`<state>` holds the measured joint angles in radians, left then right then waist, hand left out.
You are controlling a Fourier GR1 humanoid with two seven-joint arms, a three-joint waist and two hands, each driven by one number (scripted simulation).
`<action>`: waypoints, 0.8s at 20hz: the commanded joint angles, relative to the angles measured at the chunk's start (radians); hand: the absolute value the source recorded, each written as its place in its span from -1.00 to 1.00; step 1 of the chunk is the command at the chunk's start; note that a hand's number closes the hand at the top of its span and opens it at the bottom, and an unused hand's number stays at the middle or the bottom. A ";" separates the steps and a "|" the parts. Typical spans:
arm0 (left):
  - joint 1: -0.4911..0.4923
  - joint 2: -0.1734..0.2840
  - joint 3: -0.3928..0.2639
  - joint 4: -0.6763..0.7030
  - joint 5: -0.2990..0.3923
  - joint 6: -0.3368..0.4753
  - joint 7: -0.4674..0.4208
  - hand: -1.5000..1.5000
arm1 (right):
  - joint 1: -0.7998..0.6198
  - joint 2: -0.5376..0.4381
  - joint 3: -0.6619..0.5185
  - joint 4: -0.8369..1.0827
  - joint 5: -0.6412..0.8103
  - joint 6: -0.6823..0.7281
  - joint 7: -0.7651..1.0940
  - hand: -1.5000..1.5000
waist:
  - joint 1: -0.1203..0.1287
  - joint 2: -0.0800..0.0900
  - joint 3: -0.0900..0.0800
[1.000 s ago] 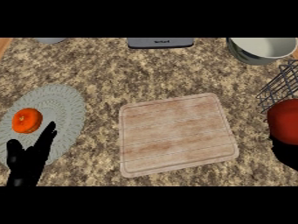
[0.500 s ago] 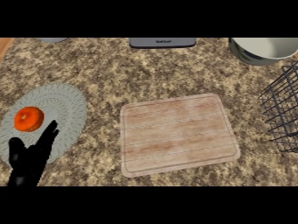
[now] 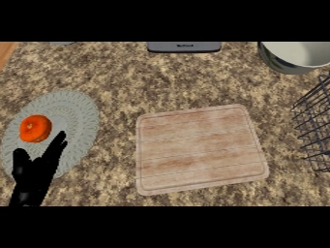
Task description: Pick the bell pepper from the cutting board and place it in the basket
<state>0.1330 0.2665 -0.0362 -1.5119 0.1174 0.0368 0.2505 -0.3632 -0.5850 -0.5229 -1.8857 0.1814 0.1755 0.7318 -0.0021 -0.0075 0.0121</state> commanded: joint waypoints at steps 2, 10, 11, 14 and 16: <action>0.018 0.006 0.011 0.032 0.016 -0.020 0.064 0.00 | 0.003 -0.005 -0.105 0.172 -0.084 0.000 -0.140 1.00 | 0.005 0.009 -0.011; 0.033 -0.041 -0.013 0.049 -0.026 -0.002 0.027 0.00 | 0.089 0.067 -0.080 0.296 -0.030 -0.034 -0.357 1.00 | 0.010 0.010 -0.011; 0.009 -0.012 0.019 0.051 0.007 -0.021 0.043 0.00 | 0.164 -0.030 -0.102 0.307 0.098 -0.038 -0.328 1.00 | 0.005 0.016 -0.011; 0.019 -0.036 -0.018 0.046 -0.044 0.002 0.017 0.00 | 0.130 -0.074 -0.068 0.449 0.161 -0.058 -0.434 1.00 | 0.023 0.018 -0.010; 0.011 -0.040 -0.008 0.029 -0.038 0.021 0.078 0.00 | 0.194 -0.087 -0.087 0.387 0.116 0.002 -0.460 1.00 | -0.001 0.009 -0.011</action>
<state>0.1311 0.2461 -0.0333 -1.5242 0.0882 0.0371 0.2598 -0.2344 -0.6407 -0.6145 -1.5335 0.2625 0.1522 0.3703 0.0074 -0.0047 0.0105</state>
